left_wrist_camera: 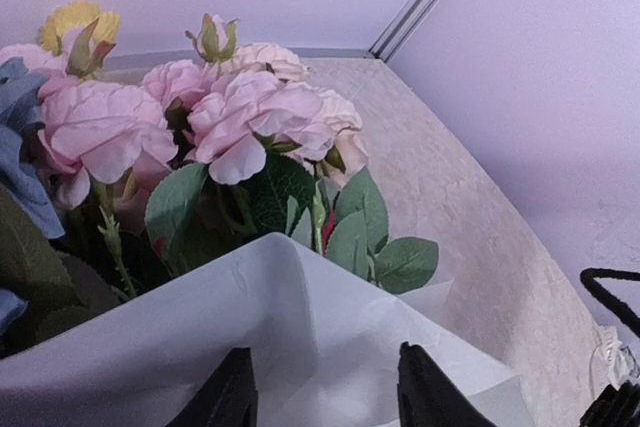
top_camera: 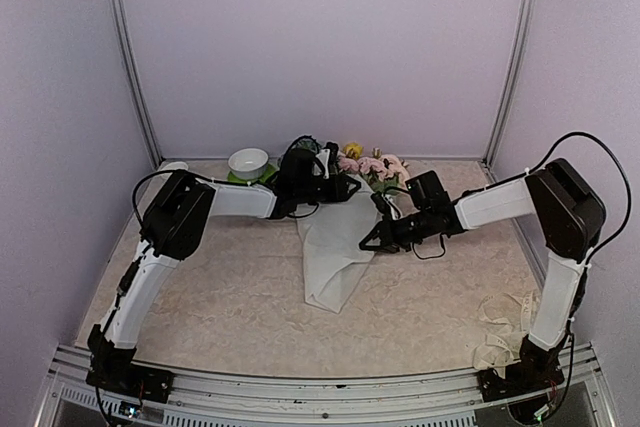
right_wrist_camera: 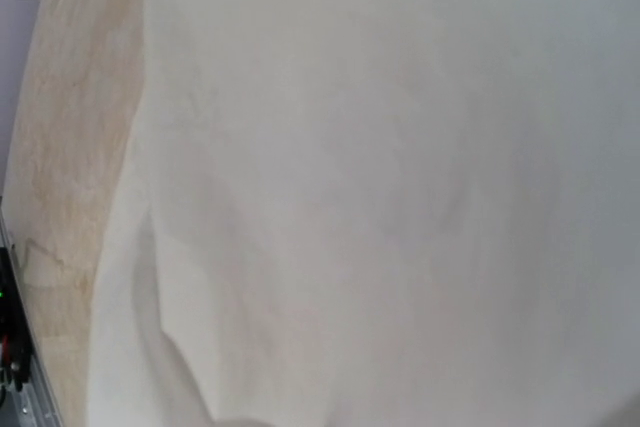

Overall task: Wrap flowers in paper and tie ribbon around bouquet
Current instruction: Adjust the folded bouquet at the center of the board.

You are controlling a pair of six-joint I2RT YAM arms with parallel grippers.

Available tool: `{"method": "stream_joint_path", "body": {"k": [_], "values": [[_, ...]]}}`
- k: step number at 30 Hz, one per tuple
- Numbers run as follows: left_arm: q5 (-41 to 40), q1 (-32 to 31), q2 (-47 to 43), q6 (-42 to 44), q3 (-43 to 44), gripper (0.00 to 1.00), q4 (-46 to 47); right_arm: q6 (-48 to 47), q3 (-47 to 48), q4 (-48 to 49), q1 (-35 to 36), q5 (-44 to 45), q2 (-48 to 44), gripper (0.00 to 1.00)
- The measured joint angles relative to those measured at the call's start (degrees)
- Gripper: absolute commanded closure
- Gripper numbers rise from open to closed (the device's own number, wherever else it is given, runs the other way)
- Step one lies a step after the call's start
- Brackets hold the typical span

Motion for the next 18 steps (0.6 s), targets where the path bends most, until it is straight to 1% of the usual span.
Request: {"method": "stream_joint_path", "body": {"k": [4, 5, 6, 10, 13, 15, 18], "values": [[0.1, 0.2, -1.7, 1.2, -2.2, 0.15, 1.1, -0.5, 0.1, -0.4, 0.0, 1.0, 0.0, 1.0], [0.1, 0.3, -3.2, 2.0, -3.9, 0.05, 1.2, -0.7, 0.2, -0.6, 0.0, 1.3, 0.0, 1.0], [0.1, 0.3, -5.1, 2.9, -5.8, 0.02, 1.1, -0.9, 0.3, -0.9, 0.0, 1.5, 0.0, 1.0], [-0.7, 0.4, -16.2, 8.0, -14.2, 0.01, -0.3, -1.7, 1.5, -1.4, 0.0, 1.8, 0.4, 1.0], [-3.3, -0.3, -26.1, 13.1, -20.2, 0.01, -2.6, -1.9, 2.0, -1.5, 0.0, 1.9, 0.7, 1.0], [-7.2, -1.8, -32.3, 17.5, -24.3, 0.01, -3.8, -2.1, 2.0, -1.5, 0.0, 1.9, 0.9, 1.0], [-13.5, -6.5, -38.6, 23.6, -31.0, 0.01, -6.0, -2.4, 2.3, -2.4, -0.1, 2.1, 1.3, 1.0]]}}
